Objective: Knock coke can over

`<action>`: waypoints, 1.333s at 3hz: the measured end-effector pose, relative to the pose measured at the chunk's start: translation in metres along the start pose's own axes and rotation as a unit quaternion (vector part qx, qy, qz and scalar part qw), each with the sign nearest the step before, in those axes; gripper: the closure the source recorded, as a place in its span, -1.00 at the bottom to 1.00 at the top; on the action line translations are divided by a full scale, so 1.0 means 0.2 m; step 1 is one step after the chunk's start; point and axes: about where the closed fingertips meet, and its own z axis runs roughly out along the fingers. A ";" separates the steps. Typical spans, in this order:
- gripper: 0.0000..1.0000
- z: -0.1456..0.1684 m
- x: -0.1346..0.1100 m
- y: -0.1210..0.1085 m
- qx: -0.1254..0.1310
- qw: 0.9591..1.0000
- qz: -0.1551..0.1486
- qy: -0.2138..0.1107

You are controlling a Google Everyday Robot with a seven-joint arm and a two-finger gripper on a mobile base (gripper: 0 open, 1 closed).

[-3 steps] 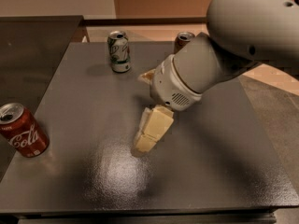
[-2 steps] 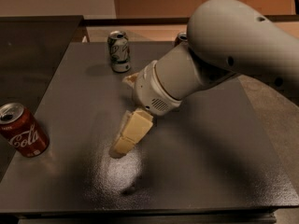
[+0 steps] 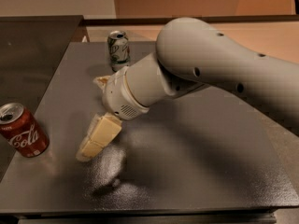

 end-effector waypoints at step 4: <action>-1.00 0.37 -0.33 0.16 -0.047 0.995 -0.032 -0.081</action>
Offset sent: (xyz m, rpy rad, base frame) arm -0.0421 0.0856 0.0053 0.1761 0.0382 0.1608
